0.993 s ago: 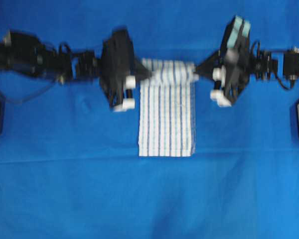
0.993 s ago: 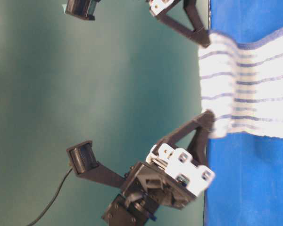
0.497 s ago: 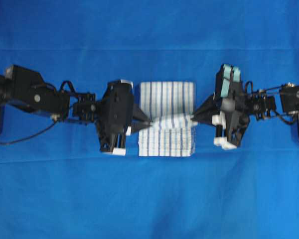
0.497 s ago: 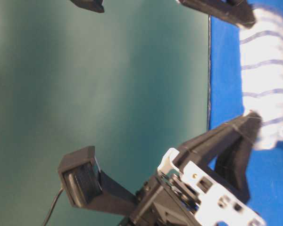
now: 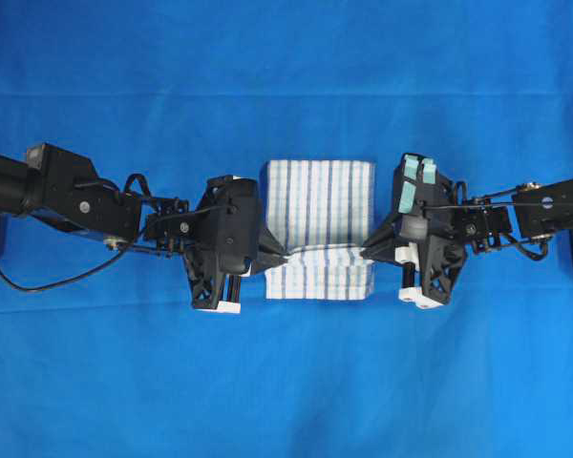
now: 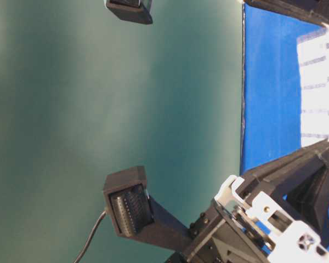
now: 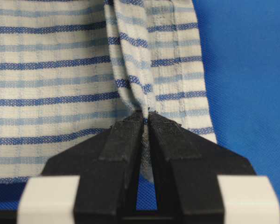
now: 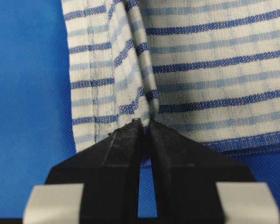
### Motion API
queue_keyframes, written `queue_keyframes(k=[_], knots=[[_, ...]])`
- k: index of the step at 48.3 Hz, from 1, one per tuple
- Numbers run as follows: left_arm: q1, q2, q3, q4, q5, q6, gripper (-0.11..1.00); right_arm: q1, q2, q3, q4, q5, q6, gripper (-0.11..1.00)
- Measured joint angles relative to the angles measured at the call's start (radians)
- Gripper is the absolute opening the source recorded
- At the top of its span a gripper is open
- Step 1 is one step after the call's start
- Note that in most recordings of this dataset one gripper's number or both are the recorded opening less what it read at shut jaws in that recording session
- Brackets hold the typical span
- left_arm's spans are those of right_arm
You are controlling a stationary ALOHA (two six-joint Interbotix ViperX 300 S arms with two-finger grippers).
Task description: Fold the blue towel.
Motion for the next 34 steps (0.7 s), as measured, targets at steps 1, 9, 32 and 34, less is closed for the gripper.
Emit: queue_keyframes(k=[1,9,32,34], knots=[[0.0,0.0,0.0,-0.002,0.0,0.0,0.03,0.0,0.0,0.0,0.0,0.0,0.0,0.07],[-0.002,0.0,0.002,-0.002,0.009,-0.002,0.13,0.002,0.002,-0.002,0.002,0.005,0.0,0.07],[-0.006,-0.011,0.011,-0.002,0.044,0.009,0.49,0.043,0.021,-0.044,0.044,0.018,0.0,0.62],[-0.008,-0.026,0.012,-0.002,0.066,0.011,0.49,0.049,0.018,-0.052,0.044,0.034,0.0,0.6]])
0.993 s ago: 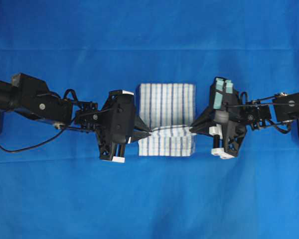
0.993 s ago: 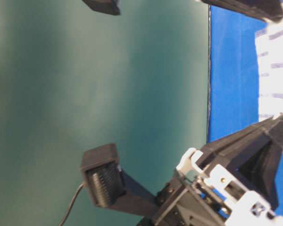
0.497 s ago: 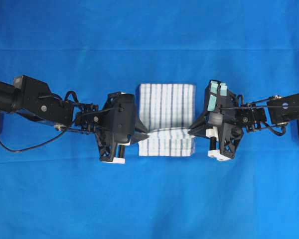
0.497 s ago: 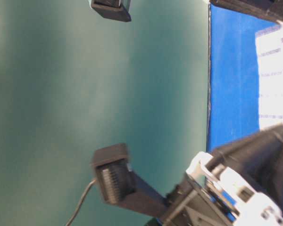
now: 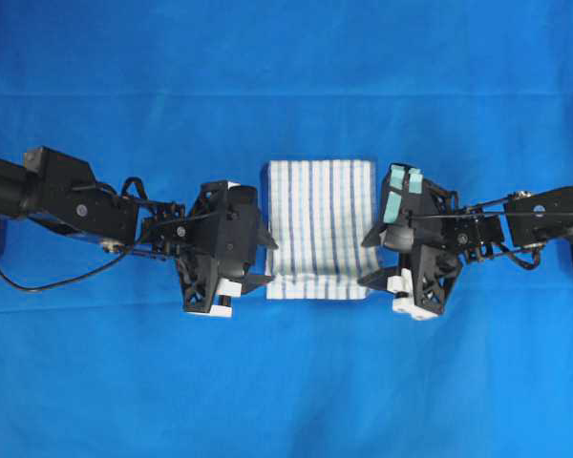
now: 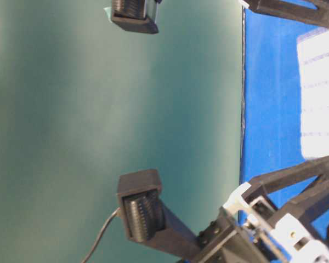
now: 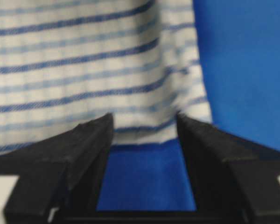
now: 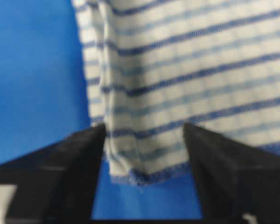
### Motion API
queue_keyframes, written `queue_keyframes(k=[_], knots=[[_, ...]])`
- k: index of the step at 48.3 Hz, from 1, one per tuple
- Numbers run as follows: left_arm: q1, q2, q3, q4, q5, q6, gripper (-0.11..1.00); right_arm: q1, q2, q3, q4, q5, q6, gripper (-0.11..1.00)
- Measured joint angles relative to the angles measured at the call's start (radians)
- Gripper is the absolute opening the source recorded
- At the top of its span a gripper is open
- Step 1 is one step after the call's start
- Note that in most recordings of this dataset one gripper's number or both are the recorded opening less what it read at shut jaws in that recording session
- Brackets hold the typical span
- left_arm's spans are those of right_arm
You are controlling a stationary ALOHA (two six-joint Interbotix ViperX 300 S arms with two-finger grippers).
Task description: Fold the blue towel.
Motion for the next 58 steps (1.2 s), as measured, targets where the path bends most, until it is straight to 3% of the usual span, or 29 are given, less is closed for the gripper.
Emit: queue_keyframes(k=[18,49,58], knots=[[-0.014,-0.282,0.023,0.0,0.195,0.006,0.49,0.023,-0.225,-0.058,-0.021,0.232,-0.012,0.59],[0.02,-0.963,0.302,0.0,0.167,0.051,0.49,0.02,-0.891,0.06,-0.267,0.44,-0.012,0.59],[0.072,-1.146,0.41,0.0,0.166,0.051,0.49,0.008,-1.026,0.144,-0.288,0.453,-0.008,0.59]])
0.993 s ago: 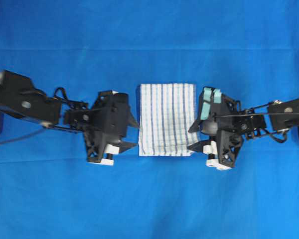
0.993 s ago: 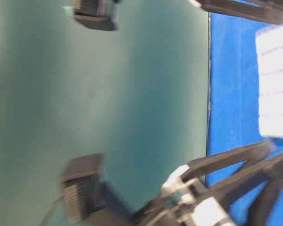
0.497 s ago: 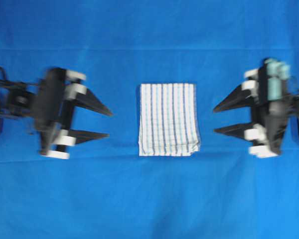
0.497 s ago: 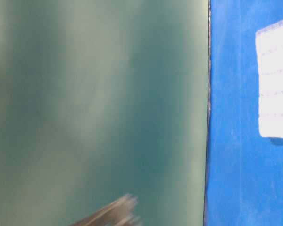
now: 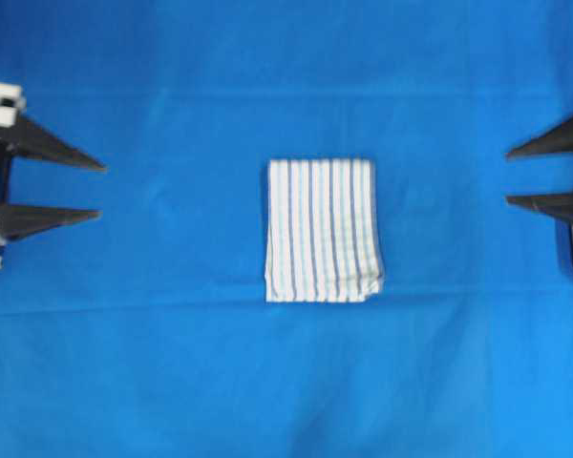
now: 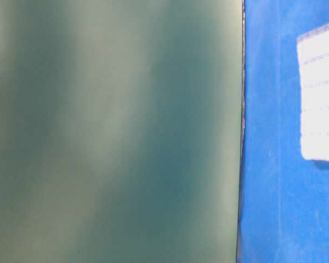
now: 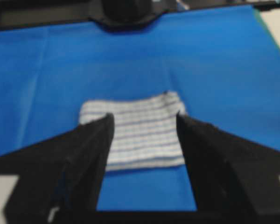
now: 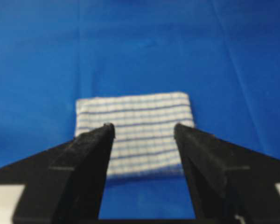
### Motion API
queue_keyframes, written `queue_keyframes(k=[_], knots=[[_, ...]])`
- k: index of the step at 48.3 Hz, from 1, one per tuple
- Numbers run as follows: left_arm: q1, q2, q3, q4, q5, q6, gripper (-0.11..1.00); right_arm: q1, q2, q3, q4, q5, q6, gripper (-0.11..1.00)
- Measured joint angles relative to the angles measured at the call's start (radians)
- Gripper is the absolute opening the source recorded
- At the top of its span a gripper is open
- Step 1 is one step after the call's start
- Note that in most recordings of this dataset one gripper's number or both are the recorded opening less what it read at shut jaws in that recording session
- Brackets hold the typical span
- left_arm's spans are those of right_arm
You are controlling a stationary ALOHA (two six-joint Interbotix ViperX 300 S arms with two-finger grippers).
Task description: Fold the blue towel.
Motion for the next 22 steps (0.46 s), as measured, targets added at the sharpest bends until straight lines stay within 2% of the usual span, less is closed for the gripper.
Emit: queue_keyframes(k=[10,18,22], knots=[[0.054,-0.158,0.118,0.0,0.002,-0.008,0.49,-0.046,-0.124,0.124,-0.002,-0.02,0.003,0.59],[0.08,-0.25,0.212,0.0,-0.002,-0.031,0.49,-0.092,-0.184,0.218,-0.002,-0.074,0.006,0.59],[0.083,-0.288,0.25,0.0,-0.005,-0.044,0.49,-0.107,-0.193,0.235,0.0,-0.095,0.009,0.59]])
